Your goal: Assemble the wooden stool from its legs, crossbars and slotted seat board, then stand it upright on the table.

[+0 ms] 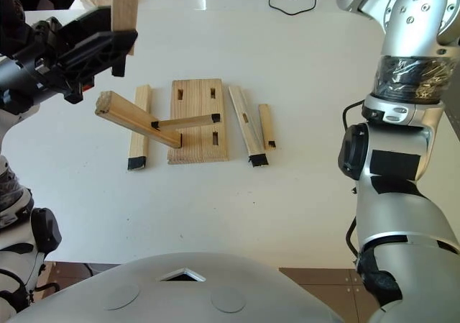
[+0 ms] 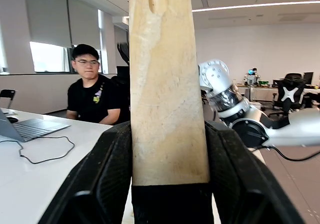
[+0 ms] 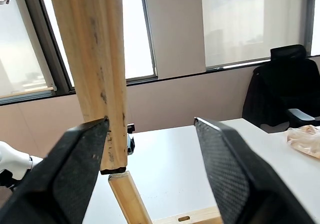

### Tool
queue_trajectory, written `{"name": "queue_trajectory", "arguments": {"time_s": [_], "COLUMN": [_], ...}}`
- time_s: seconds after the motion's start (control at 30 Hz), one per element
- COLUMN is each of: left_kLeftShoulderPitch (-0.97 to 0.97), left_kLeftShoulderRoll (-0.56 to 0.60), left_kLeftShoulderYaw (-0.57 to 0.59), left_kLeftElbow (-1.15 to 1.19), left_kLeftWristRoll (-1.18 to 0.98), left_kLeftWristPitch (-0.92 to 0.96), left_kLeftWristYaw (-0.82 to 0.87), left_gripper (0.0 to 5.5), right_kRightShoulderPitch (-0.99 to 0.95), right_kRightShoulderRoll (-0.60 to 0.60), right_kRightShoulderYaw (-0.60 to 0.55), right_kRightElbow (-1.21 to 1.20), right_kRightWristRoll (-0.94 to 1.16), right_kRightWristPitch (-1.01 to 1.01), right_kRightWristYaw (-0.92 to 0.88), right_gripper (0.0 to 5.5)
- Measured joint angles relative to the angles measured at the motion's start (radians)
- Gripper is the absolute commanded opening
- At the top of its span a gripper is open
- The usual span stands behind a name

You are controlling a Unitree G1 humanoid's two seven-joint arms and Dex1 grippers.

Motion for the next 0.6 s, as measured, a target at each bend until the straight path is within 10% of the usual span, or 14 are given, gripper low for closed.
{"name": "queue_trajectory", "arguments": {"time_s": [0.6], "left_kLeftShoulderPitch": [0.008], "left_kLeftShoulderRoll": [0.092], "left_kLeftShoulderYaw": [-0.121], "left_kLeftElbow": [0.028], "left_kLeftWristRoll": [0.065], "left_kLeftWristPitch": [-0.060], "left_kLeftWristYaw": [-0.133], "left_gripper": [2.03], "right_kRightShoulderPitch": [0.087], "right_kRightShoulderRoll": [0.026], "right_kRightShoulderYaw": [-0.011], "right_kRightElbow": [-0.218], "right_kRightWristRoll": [0.144], "right_kRightWristPitch": [0.079], "right_kRightWristYaw": [-0.049], "right_gripper": [3.15]}}
